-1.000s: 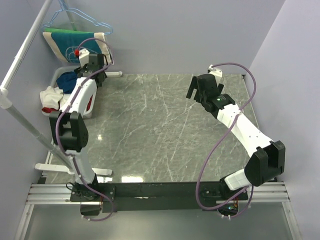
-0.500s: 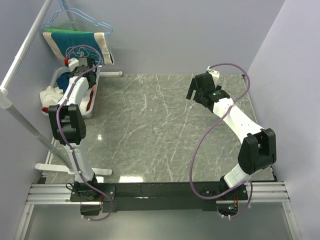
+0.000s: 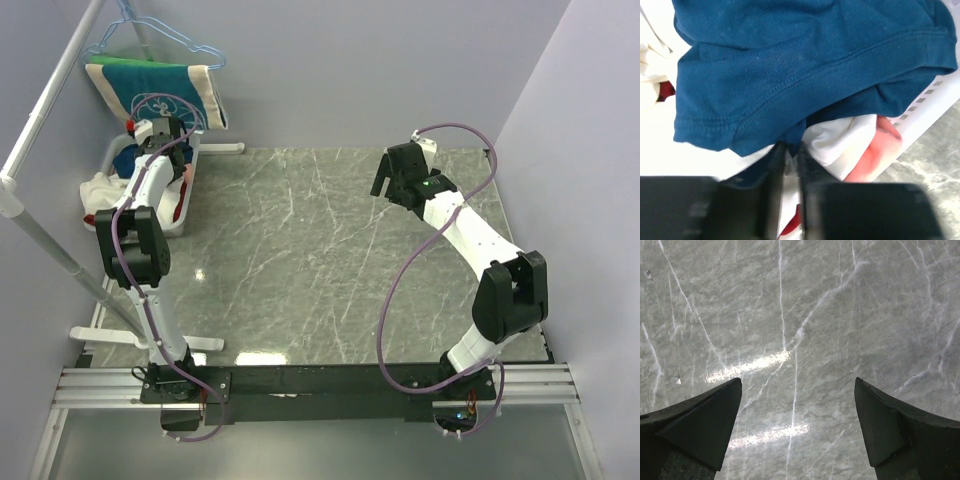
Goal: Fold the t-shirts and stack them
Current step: Grab the tshirt from the pile
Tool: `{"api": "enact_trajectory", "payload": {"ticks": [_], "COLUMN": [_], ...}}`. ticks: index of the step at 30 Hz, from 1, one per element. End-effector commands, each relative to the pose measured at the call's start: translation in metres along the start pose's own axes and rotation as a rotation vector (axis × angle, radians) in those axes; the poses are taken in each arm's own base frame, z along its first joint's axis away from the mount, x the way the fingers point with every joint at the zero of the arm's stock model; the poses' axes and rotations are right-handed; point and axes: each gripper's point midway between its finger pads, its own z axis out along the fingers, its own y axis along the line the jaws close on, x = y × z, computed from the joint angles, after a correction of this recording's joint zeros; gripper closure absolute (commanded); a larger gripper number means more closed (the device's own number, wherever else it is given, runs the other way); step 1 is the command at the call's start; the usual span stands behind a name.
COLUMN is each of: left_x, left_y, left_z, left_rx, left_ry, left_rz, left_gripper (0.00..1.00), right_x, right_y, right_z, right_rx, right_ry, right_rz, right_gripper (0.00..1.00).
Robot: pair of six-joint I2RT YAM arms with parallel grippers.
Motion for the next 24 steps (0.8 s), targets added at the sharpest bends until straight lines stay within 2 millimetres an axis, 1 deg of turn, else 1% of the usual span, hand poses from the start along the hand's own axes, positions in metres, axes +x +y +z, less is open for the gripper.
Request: {"api": "enact_trajectory", "payload": {"ticks": [1,2,4,6,7,8,10,11,13,14,16,17,18,19,20,21,22,23,24], "left_x": [-0.003,-0.006,-0.008,-0.018,-0.018,-0.026,-0.027,-0.034,-0.033,-0.042,-0.033,-0.038,-0.035,-0.032,-0.037,-0.035,-0.033,-0.039,-0.042], "left_y": [-0.002,-0.002,-0.002,-0.002,-0.005,-0.005,-0.013,-0.015,-0.021,-0.018,-0.032,-0.032,-0.031,-0.036,-0.036,-0.033,-0.038,-0.033,-0.032], "left_z": [-0.005,-0.009,-0.014,-0.027,-0.032,-0.044,-0.059,-0.073,-0.090,-0.103,-0.124,-0.140,-0.146,-0.157,-0.172,-0.178,-0.190,-0.204,-0.213], "left_rx": [0.028,0.033,0.044,0.069,0.085,0.105,0.137,0.155,0.175,0.186,0.228,0.250,0.252,0.274,0.295,0.293,0.314,0.332,0.342], "left_ry": [0.003,-0.002,-0.003,-0.018,-0.015,-0.033,-0.046,-0.068,-0.085,-0.112,-0.121,-0.143,-0.144,-0.150,-0.169,-0.173,-0.182,-0.203,-0.214], "left_rz": [0.002,-0.003,-0.011,-0.034,-0.042,-0.057,-0.047,-0.050,-0.032,-0.041,-0.012,-0.021,-0.014,-0.008,-0.016,-0.011,-0.010,-0.023,-0.031], "left_gripper": [0.94,0.99,0.99,0.99,0.99,0.99,0.99,0.99,0.99,0.99,0.99,0.99,0.99,0.99,0.99,0.99,0.99,0.99,0.99], "right_x": [-0.019,-0.019,-0.018,-0.016,-0.017,-0.015,-0.014,-0.014,-0.014,-0.013,-0.012,-0.012,-0.011,-0.010,-0.011,-0.012,-0.013,-0.014,-0.017], "right_y": [0.002,0.004,0.006,0.008,0.009,0.010,0.012,0.014,0.015,0.017,0.018,0.018,0.018,0.017,0.017,0.017,0.017,0.016,0.016], "right_z": [-0.005,-0.006,-0.006,-0.006,-0.005,-0.005,-0.005,-0.005,-0.005,-0.005,-0.006,-0.007,-0.008,-0.008,-0.010,-0.011,-0.013,-0.016,-0.018], "right_rx": [-0.005,-0.011,-0.022,-0.029,-0.034,-0.038,-0.047,-0.055,-0.065,-0.070,-0.078,-0.083,-0.084,-0.082,-0.087,-0.089,-0.091,-0.097,-0.100], "right_ry": [-0.037,-0.035,-0.030,-0.024,-0.022,-0.017,-0.011,-0.010,-0.008,-0.006,-0.003,-0.003,-0.002,-0.001,-0.004,-0.006,-0.010,-0.017,-0.025], "right_rz": [0.042,0.043,0.048,0.053,0.058,0.058,0.064,0.066,0.075,0.076,0.080,0.082,0.082,0.081,0.083,0.083,0.084,0.085,0.085], "right_gripper": [0.01,0.01,0.01,0.01,0.02,0.02,0.02,0.03,0.03,0.04,0.04,0.04,0.04,0.04,0.04,0.04,0.04,0.04,0.04]}}
